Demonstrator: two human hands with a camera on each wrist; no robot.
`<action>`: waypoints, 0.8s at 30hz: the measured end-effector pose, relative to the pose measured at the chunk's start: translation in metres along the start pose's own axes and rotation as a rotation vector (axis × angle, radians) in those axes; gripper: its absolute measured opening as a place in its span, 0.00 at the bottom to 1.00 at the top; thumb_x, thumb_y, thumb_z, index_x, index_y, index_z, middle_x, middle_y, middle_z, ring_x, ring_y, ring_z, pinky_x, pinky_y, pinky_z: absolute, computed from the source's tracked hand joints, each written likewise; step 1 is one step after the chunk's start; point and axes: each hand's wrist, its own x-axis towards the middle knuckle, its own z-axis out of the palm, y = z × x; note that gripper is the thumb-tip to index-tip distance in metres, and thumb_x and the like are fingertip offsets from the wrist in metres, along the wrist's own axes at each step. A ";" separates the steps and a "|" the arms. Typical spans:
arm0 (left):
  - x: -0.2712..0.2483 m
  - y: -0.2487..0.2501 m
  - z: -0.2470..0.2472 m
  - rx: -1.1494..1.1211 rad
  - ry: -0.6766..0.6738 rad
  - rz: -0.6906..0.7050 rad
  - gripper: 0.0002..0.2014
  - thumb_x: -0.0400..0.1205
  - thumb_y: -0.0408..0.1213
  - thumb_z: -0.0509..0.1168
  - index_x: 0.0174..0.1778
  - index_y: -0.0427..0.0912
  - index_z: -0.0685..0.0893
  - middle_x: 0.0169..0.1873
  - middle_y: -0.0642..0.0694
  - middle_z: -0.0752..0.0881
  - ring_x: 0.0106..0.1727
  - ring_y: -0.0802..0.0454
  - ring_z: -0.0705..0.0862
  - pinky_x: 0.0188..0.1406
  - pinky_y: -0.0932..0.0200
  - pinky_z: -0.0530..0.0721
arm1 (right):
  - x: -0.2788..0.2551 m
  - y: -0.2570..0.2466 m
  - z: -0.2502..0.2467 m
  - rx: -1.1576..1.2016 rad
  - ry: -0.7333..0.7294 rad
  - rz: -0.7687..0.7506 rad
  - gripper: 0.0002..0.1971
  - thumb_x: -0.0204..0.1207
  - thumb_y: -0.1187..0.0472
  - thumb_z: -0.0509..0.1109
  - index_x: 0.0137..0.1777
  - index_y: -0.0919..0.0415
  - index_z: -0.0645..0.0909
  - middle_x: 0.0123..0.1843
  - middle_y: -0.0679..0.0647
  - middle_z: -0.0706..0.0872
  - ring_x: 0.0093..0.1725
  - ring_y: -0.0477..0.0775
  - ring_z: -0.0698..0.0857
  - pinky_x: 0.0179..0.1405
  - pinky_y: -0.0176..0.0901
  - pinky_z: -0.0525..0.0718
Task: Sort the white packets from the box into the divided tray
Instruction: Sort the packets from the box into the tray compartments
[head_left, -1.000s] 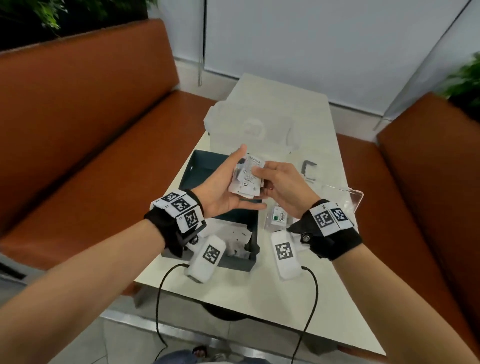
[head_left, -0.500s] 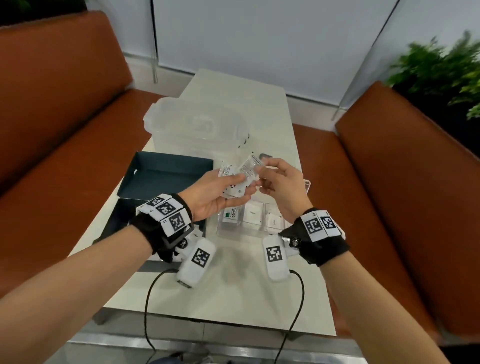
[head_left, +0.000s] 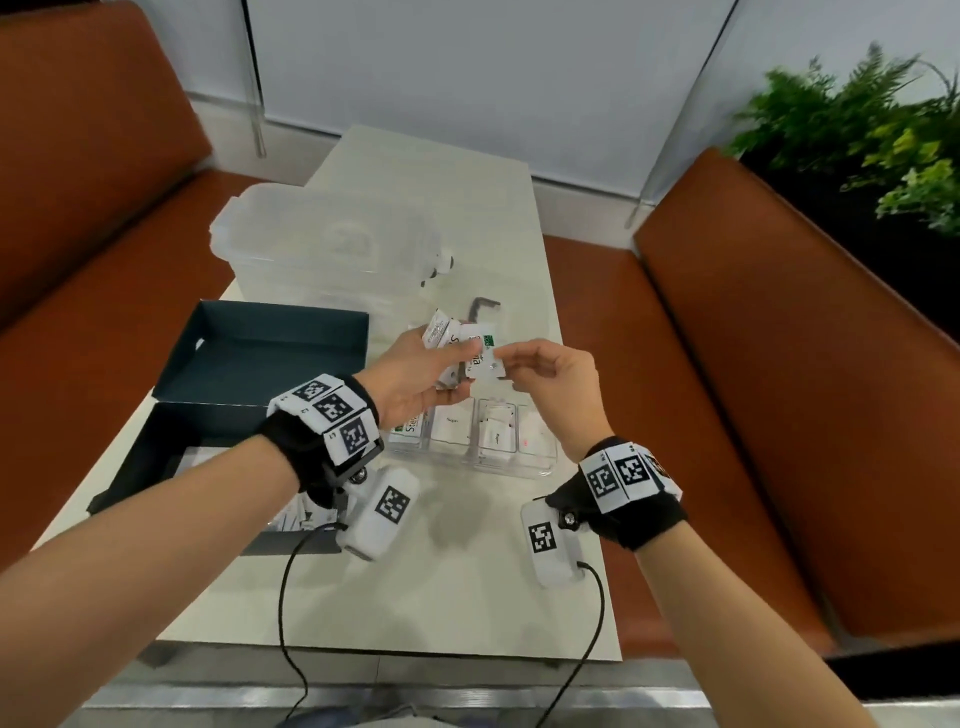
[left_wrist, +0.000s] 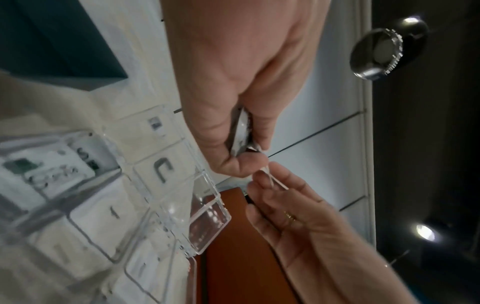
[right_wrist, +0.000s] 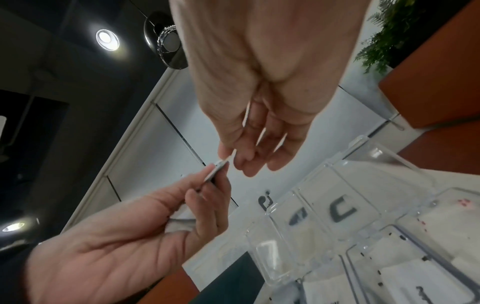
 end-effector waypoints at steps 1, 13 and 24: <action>0.002 0.001 -0.001 0.057 0.009 0.022 0.12 0.80 0.35 0.71 0.59 0.39 0.83 0.45 0.41 0.88 0.35 0.51 0.84 0.33 0.62 0.87 | 0.004 -0.001 -0.001 0.010 0.002 0.030 0.16 0.75 0.76 0.65 0.51 0.57 0.86 0.41 0.52 0.91 0.40 0.46 0.88 0.44 0.39 0.86; 0.007 0.020 -0.047 0.167 0.145 0.113 0.10 0.82 0.38 0.69 0.58 0.41 0.84 0.39 0.44 0.85 0.33 0.54 0.81 0.31 0.64 0.85 | 0.044 0.003 0.044 0.023 -0.053 0.324 0.16 0.72 0.69 0.75 0.59 0.62 0.80 0.40 0.57 0.88 0.32 0.50 0.85 0.32 0.40 0.84; -0.003 0.013 -0.083 0.110 0.200 0.096 0.13 0.83 0.38 0.68 0.61 0.38 0.82 0.40 0.43 0.83 0.34 0.54 0.80 0.33 0.64 0.84 | 0.039 0.038 0.110 -0.418 -0.231 0.369 0.15 0.74 0.73 0.68 0.61 0.67 0.80 0.55 0.69 0.86 0.49 0.64 0.89 0.54 0.55 0.87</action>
